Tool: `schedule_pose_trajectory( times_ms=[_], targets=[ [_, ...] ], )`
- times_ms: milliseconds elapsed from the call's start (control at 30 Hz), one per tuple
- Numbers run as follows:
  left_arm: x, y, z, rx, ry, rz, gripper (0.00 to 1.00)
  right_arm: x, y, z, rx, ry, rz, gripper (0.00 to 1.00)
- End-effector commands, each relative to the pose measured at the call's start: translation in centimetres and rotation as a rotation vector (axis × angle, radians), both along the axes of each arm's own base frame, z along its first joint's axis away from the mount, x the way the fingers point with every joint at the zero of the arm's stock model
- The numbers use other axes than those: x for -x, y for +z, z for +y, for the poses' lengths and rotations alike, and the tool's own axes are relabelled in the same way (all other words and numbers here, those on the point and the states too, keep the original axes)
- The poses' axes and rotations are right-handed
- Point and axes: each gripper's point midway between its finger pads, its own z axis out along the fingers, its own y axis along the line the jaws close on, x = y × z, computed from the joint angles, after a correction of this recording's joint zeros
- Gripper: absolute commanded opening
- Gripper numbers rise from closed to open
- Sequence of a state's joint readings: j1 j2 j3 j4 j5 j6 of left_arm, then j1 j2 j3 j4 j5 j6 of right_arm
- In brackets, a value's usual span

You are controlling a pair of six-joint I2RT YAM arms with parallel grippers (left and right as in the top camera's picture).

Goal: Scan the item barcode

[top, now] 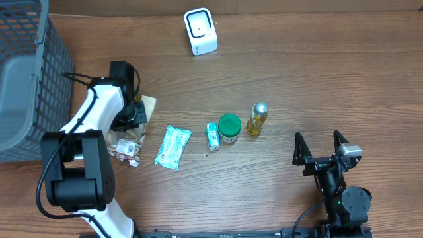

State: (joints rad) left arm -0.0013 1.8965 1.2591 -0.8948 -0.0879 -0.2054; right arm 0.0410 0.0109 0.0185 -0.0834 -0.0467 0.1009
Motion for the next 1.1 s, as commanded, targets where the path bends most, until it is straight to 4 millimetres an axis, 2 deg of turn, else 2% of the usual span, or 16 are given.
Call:
schedule_pose_trajectory(
  times_ms=[0,100,167,233,367,433,533,600,667,733,800,900,933,1067],
  targets=[
    [0.4,-0.6,-2.4,0.086,-0.062,0.023,0.04,0.0,-0.3,0.1,-0.004,0.001,0.001,1.0],
    [0.1,0.8,-2.3,0.08,-0.064,-0.011,0.05,0.0,-0.3,0.1,-0.004,0.001,0.001,1.0],
    [-0.3,2.8,-2.2,0.08,-0.052,-0.065,0.04,0.0,-0.3,0.1,-0.004,0.001,0.001,1.0],
    [-0.8,5.4,-2.1,0.081,-0.044,-0.146,0.04,0.0,-0.3,0.1,-0.004,0.001,0.001,1.0],
    [-1.0,12.5,-2.0,0.082,-0.03,-0.363,0.05,0.0,-0.3,0.1,-0.004,0.001,0.001,1.0],
    [-0.6,16.6,-1.8,0.075,-0.033,-0.488,0.06,0.0,-0.3,0.1,-0.003,0.001,0.001,1.0],
    [0.7,21.0,-1.2,0.045,-0.008,-0.623,0.07,0.0,-0.3,0.1,-0.004,0.001,0.001,1.0],
    [1.8,23.4,-0.7,0.023,0.007,-0.699,0.11,0.0,-0.3,0.1,-0.004,0.001,0.001,1.0],
    [2.7,25.1,-0.1,-0.008,0.02,-0.755,0.23,0.0,-0.3,0.1,-0.004,0.001,0.001,1.0],
    [3.4,26.2,0.4,-0.035,0.033,-0.791,0.31,0.0,-0.3,0.1,-0.004,0.001,0.001,1.0],
    [3.8,26.7,0.8,-0.052,0.042,-0.806,0.44,0.0,-0.3,0.1,-0.004,0.001,0.001,1.0],
    [3.9,26.6,0.8,-0.055,0.042,-0.797,0.78,0.0,-0.3,0.1,-0.004,0.001,0.001,1.0],
    [3.9,26.4,0.8,-0.055,0.041,-0.788,0.98,0.0,-0.3,0.1,-0.004,0.001,0.001,1.0],
    [4.5,24.9,0.8,-0.056,0.039,-0.717,0.99,0.0,-0.3,0.1,-0.004,0.001,0.001,1.0]
  ],
)
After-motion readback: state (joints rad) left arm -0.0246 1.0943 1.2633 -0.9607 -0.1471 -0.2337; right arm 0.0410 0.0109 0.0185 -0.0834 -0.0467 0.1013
